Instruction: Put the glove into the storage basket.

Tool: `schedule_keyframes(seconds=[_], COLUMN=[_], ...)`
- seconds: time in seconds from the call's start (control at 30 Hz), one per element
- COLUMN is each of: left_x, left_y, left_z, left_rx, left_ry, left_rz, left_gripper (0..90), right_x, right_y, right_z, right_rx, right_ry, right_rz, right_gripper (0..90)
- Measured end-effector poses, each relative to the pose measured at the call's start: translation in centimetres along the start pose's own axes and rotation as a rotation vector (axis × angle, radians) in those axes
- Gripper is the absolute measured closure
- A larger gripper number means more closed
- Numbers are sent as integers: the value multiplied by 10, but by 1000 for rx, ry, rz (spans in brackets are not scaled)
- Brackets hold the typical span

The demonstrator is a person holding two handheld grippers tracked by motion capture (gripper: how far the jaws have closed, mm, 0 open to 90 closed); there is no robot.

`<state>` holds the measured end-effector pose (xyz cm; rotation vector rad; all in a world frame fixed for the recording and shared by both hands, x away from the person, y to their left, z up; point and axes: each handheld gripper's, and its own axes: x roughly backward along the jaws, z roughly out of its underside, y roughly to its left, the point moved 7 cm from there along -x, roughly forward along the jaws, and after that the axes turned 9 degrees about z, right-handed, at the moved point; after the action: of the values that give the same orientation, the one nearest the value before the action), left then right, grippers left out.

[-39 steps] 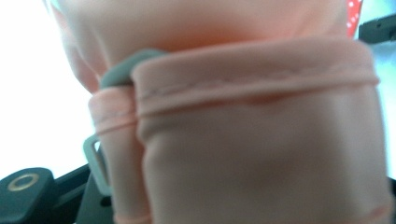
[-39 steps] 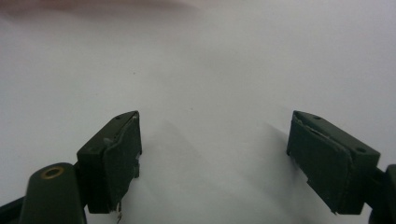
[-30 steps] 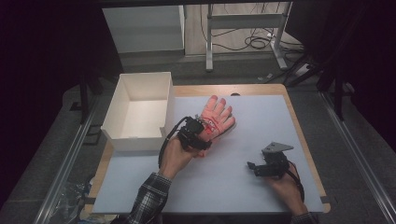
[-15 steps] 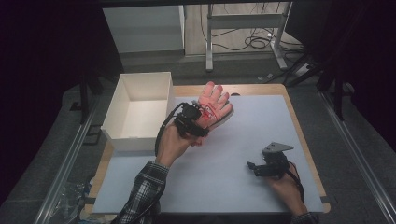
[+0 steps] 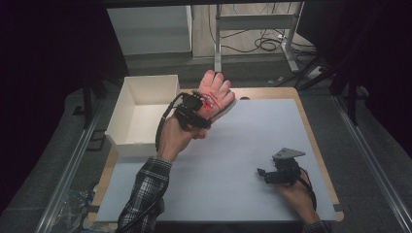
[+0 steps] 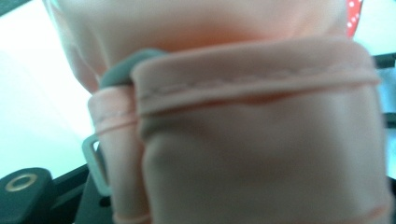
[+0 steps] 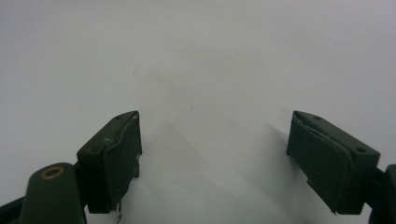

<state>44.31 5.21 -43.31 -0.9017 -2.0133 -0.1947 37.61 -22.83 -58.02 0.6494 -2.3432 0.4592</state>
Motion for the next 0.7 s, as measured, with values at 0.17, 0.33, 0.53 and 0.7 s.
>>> schedule_keyframes(seconds=[0.17, 0.33, 0.53, 0.7], left_x=[14, 27, 40, 52], left_y=[15, 33, 51, 66], left_z=[-6, -8, -6, -1], left_rx=[35, 83, 129, 168], left_ry=[-21, -38, -52, -62], left_rz=[-29, -60, -95, -128], left_gripper=[490, 489, 489, 488], right_x=[0, 0, 0, 0], right_y=[0, 0, 0, 0], right_z=[0, 0, 0, 0], right_rx=[1, -1, -1, 2], right_ry=[0, 1, 0, -1], right_rz=[0, 0, 0, 1], right_gripper=[181, 181, 181, 181])
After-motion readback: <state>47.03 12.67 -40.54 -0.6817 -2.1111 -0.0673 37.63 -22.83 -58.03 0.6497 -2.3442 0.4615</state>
